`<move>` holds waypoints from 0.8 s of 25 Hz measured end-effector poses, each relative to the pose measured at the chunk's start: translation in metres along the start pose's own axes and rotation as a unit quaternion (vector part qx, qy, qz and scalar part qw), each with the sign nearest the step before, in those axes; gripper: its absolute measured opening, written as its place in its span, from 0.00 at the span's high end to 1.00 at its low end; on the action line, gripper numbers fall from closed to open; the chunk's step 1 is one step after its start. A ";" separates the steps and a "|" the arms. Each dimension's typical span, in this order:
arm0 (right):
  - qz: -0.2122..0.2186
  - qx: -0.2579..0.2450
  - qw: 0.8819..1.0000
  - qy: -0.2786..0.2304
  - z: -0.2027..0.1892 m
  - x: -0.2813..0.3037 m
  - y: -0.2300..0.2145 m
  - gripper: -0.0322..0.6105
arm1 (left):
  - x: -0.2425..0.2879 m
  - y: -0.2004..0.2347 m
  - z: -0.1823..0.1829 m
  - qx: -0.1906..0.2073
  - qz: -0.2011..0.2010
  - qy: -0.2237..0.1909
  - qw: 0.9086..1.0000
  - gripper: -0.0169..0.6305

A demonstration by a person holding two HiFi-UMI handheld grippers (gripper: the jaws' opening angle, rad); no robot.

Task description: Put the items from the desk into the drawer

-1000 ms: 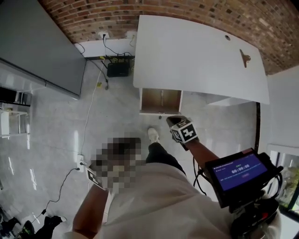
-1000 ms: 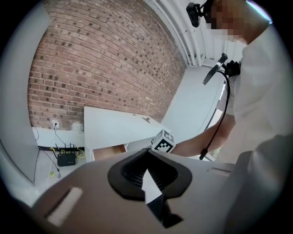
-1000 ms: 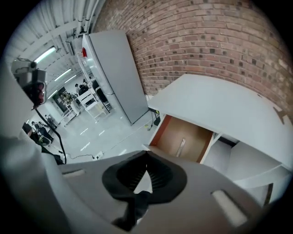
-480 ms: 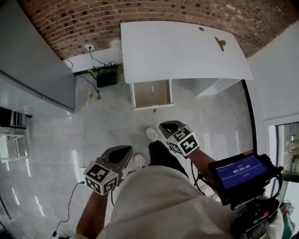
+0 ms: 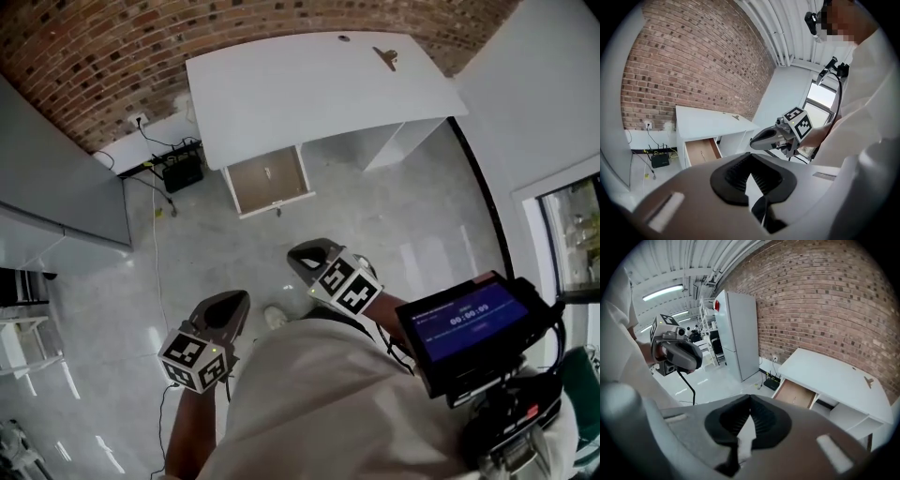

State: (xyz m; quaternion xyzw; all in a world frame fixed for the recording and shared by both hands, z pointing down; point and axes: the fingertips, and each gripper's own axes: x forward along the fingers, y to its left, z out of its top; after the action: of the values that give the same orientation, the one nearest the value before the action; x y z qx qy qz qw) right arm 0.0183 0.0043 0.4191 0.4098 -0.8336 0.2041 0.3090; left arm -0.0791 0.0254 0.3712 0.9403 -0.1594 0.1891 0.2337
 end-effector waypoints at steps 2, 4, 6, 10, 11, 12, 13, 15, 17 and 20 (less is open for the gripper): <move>0.004 -0.008 1.000 -0.002 -0.003 -0.003 0.005 0.95 | 0.007 -0.004 -0.004 0.002 -0.001 0.002 1.000 0.96; 0.006 -0.019 1.000 -0.004 -0.004 -0.008 0.007 0.95 | 0.014 -0.008 -0.004 0.004 -0.001 0.001 1.000 0.96; 0.003 -0.033 0.999 -0.005 -0.003 -0.012 0.007 0.95 | 0.021 -0.013 -0.002 0.006 -0.004 0.000 1.000 0.96; 0.006 -0.036 0.999 -0.012 -0.004 -0.015 0.008 0.95 | 0.035 -0.019 -0.002 0.013 -0.014 -0.001 1.000 0.96; 0.006 -0.035 0.999 -0.013 -0.004 -0.015 0.008 0.95 | 0.036 -0.020 -0.002 0.013 -0.016 -0.001 1.000 0.96; 0.005 -0.033 0.999 -0.014 -0.003 -0.016 0.009 0.95 | 0.037 -0.020 -0.002 0.012 -0.018 -0.001 1.000 0.96; 0.004 -0.032 0.999 -0.016 -0.002 -0.016 0.009 0.95 | 0.036 -0.020 -0.002 0.011 -0.019 0.000 1.000 0.96; 0.002 -0.030 0.999 -0.017 -0.004 -0.017 0.008 0.95 | 0.038 -0.022 -0.006 0.009 -0.019 0.003 1.000 0.96; 0.004 -0.032 0.999 -0.020 -0.013 -0.027 0.001 0.95 | 0.050 -0.033 -0.009 0.008 -0.017 0.008 1.000 0.96; 0.014 -0.034 0.999 -0.027 -0.032 -0.057 -0.021 0.95 | 0.080 -0.065 -0.004 0.009 -0.010 0.017 1.000 0.96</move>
State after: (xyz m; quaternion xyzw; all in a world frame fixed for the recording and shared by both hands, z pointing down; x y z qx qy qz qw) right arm 0.0736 0.0426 0.4054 0.3929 -0.8536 0.1685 0.2977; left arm 0.0156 0.0650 0.3842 0.9407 -0.1446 0.2040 0.2293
